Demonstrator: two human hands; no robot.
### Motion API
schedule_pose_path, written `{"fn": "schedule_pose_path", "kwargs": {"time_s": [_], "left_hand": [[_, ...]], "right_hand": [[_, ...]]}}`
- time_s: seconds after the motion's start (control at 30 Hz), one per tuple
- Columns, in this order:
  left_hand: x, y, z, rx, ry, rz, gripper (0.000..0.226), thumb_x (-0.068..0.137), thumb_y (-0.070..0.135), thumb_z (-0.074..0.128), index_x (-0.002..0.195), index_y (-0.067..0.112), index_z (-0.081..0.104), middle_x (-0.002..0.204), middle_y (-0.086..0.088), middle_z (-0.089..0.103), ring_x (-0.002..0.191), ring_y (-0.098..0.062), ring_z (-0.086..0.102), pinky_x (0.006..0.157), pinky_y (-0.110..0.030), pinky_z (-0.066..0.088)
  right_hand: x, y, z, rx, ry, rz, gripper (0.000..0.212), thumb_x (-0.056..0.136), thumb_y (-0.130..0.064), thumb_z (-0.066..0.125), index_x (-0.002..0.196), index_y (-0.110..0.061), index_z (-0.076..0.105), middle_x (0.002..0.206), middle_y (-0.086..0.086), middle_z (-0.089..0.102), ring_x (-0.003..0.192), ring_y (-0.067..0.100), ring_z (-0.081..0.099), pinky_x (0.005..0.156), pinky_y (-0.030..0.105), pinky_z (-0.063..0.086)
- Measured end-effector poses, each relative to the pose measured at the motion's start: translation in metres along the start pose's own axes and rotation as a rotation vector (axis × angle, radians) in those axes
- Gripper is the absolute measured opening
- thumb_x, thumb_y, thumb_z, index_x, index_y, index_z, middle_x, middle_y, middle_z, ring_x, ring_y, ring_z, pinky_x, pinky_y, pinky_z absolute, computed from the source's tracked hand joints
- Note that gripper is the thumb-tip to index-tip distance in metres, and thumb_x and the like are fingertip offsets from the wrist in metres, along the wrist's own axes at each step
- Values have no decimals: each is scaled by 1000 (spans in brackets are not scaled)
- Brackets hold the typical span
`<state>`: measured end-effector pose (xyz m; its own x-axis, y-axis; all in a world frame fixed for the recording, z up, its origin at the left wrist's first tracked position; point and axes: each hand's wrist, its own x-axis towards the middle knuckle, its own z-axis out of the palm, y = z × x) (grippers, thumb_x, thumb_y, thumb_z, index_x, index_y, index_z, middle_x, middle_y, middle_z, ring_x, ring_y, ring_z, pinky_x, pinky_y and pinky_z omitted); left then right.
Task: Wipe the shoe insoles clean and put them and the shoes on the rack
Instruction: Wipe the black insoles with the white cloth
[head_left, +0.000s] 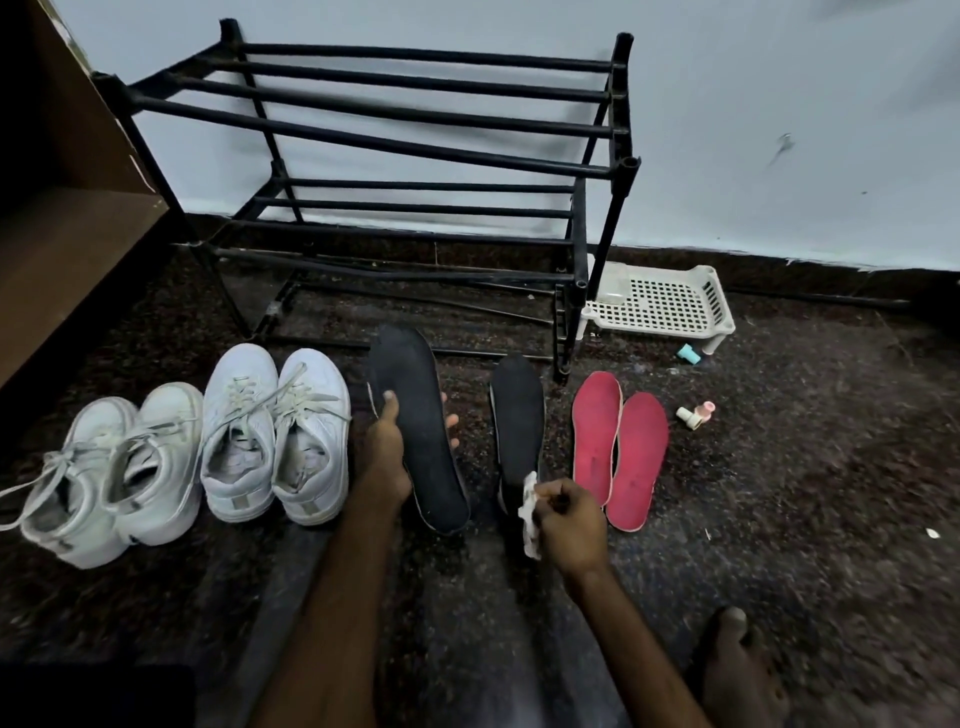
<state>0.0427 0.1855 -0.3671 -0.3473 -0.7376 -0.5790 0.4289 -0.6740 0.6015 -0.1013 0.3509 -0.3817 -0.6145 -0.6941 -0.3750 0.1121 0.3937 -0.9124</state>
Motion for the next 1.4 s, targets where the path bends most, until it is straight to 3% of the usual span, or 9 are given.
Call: {"fn": "schedule_pose_path", "kwargs": {"time_s": [0.13, 0.3, 0.47, 0.6, 0.8, 0.9, 1.0, 1.23, 1.4], "left_hand": [[35, -23, -9, 362, 302, -3, 44, 85, 24, 71, 118, -1, 57, 113, -23, 67, 86, -35, 68, 66, -43, 58], [65, -43, -15, 565, 380, -14, 34, 88, 3, 66, 119, -7, 59, 113, -19, 66, 81, -29, 62, 58, -29, 49], [82, -57, -2, 597, 369, 98, 32, 88, -3, 65, 119, -6, 59, 109, -13, 64, 90, -26, 60, 73, -35, 49], [96, -61, 2, 650, 396, 222, 29, 88, -5, 63, 116, -4, 57, 116, -21, 65, 90, -23, 59, 73, -32, 47], [110, -63, 1, 798, 353, 299, 39, 84, -7, 66, 121, -4, 53, 122, -20, 63, 103, -30, 61, 83, -34, 49], [105, -63, 2, 1115, 357, 416, 60, 80, -3, 72, 134, 0, 45, 135, -20, 53, 124, -35, 51, 101, -40, 43], [97, -72, 0, 1601, 304, 610, 89, 84, 11, 70, 153, 1, 15, 160, -17, 16, 147, -33, 17, 119, -41, 21], [98, -85, -3, 1941, 169, 434, 65, 103, 37, 37, 156, 9, 10, 164, -6, -6, 151, -29, -4, 121, -46, 10], [99, -82, 2, 1975, 110, 435, 65, 102, 33, 42, 156, 11, 13, 164, -4, -8, 151, -28, -2, 121, -46, 13]], "right_hand": [[14, 10, 2, 285, 31, 135, 19, 89, 15, 49, 90, 1, 62, 62, 11, 60, 48, 17, 52, 46, 20, 42], [34, 24, 10, 708, -65, 266, 11, 93, -2, 54, 87, -2, 63, 73, 9, 67, 66, 22, 60, 84, 42, 54], [51, 19, 13, 961, -83, 407, 51, 98, -40, 42, 118, 4, 60, 110, 20, 67, 82, 27, 71, 62, 38, 60], [55, 20, 16, 875, -126, 371, 51, 82, -30, 61, 118, 7, 60, 105, 20, 68, 82, 27, 71, 69, 39, 61], [54, 33, 16, 740, -37, 357, 27, 92, 3, 53, 118, 5, 60, 94, 16, 70, 73, 23, 69, 68, 32, 60], [54, 37, 14, 710, 23, 365, 23, 93, 4, 53, 114, 5, 62, 86, 13, 71, 68, 22, 68, 63, 30, 59], [56, 42, 13, 689, 60, 375, 23, 93, 3, 55, 114, 5, 62, 91, 17, 70, 72, 25, 66, 65, 32, 57], [64, 48, 14, 635, 81, 376, 27, 92, 3, 57, 118, 8, 61, 114, 29, 65, 96, 35, 62, 91, 50, 50], [64, 43, 16, 642, 74, 354, 24, 93, 2, 55, 116, 9, 60, 105, 25, 66, 86, 31, 62, 79, 42, 54]]}}
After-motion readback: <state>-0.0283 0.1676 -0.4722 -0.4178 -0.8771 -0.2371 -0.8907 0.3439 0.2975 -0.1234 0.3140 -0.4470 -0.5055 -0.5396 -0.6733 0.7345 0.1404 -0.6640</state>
